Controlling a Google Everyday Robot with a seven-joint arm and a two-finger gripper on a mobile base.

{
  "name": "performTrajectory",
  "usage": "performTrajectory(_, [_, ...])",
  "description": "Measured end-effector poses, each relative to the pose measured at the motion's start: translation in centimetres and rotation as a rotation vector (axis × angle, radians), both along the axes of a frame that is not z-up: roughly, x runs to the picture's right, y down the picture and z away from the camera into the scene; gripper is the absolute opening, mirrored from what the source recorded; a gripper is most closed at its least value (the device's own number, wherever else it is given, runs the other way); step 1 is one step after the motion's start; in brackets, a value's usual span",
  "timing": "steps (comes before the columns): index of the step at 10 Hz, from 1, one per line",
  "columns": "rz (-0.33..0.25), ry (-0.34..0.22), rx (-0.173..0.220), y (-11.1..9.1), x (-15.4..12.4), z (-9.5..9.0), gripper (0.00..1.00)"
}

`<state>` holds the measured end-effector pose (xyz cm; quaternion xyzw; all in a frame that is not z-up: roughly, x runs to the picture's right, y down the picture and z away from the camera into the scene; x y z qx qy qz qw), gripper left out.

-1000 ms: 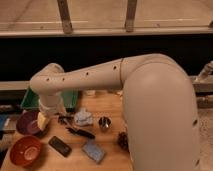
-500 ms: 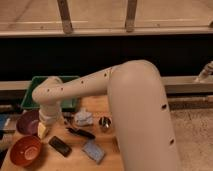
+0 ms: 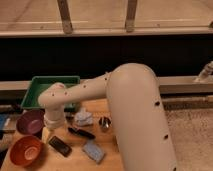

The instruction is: Place eraser in red bowl

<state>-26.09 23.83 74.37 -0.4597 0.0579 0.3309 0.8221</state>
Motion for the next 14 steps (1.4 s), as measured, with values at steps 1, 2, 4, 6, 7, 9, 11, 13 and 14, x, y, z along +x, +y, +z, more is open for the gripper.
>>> performTrajectory(1, [0.009,-0.004,0.002,0.0,0.3,0.1,0.69])
performTrajectory(2, [0.01,-0.022,0.005,0.2,0.3,0.0,0.69])
performTrajectory(4, [0.005,-0.046,0.006,0.8,0.0,-0.1,0.69])
performTrajectory(6, [0.002,-0.048,0.006,0.9,-0.2,-0.1,0.69])
performTrajectory(7, [0.003,-0.047,0.006,0.8,-0.1,-0.1,0.69])
performTrajectory(9, [-0.001,-0.044,0.003,0.9,-0.1,0.0,0.69])
performTrajectory(11, [-0.018,-0.038,-0.018,1.8,-0.1,0.8,0.69])
performTrajectory(13, [-0.033,-0.028,-0.049,3.0,-0.1,1.8,0.69])
performTrajectory(14, [-0.035,-0.021,-0.059,3.4,0.1,2.1,0.69])
